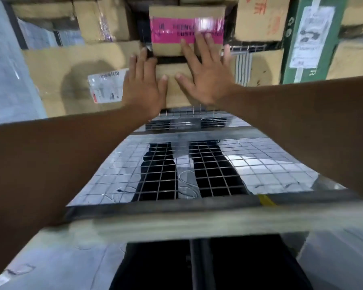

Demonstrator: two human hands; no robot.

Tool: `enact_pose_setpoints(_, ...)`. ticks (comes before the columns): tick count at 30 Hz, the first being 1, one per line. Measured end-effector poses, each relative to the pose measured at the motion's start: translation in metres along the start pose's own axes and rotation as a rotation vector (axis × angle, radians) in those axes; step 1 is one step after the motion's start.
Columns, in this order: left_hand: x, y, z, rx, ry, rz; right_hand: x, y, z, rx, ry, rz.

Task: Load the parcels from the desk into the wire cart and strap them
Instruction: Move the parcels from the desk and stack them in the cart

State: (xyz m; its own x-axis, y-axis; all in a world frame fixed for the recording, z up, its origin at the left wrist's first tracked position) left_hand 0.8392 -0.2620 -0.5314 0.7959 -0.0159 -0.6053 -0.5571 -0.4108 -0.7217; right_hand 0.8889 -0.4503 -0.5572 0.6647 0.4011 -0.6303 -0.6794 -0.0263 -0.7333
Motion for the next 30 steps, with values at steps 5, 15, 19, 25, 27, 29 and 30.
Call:
enact_pose_setpoints(5, -0.036, -0.129, -0.058, 0.029, -0.027, 0.123, -0.086, -0.098, 0.0, 0.085, 0.1, 0.185)
enact_pose_setpoints(15, -0.188, -0.279, -0.278, -0.161, 0.474, 0.017, -0.377, -0.295, -0.021, 0.333, 0.618, -0.404)
enact_pose_setpoints(19, -0.246, -0.269, -0.348, -0.039, 0.628, 0.177, -0.497, -0.269, 0.0, 0.509, 0.891, -0.437)
enact_pose_setpoints(25, -0.356, -0.225, -0.426, 0.264, 1.07, 0.298, -0.654, -0.211, 0.058, 0.758, 1.349, -0.882)
enact_pose_setpoints(27, -0.394, -0.2, -0.45, 0.315, 1.174, 0.341, -0.701, -0.186, 0.076, 0.838, 1.485, -0.959)
enact_pose_setpoints(29, -0.434, -0.171, -0.473, 0.381, 1.291, 0.404, -0.743, -0.158, 0.091, 0.894, 1.578, -1.021)
enact_pose_setpoints(30, -0.46, -0.151, -0.487, 0.427, 1.362, 0.428, -0.767, -0.14, 0.099, 0.926, 1.629, -1.066)
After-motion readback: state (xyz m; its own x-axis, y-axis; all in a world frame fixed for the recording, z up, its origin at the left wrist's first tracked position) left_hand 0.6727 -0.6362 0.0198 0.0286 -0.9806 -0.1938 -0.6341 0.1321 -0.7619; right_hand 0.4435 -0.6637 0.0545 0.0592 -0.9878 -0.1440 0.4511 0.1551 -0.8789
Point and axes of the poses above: each hand's wrist, its own x-axis towards the middle knuckle, its own y-axis out of the palm, z = x × y, the point moved 1 cm from there along x, towards the middle knuckle, and after that the axes turned 3 degrees about z, right-handed, at the moved point
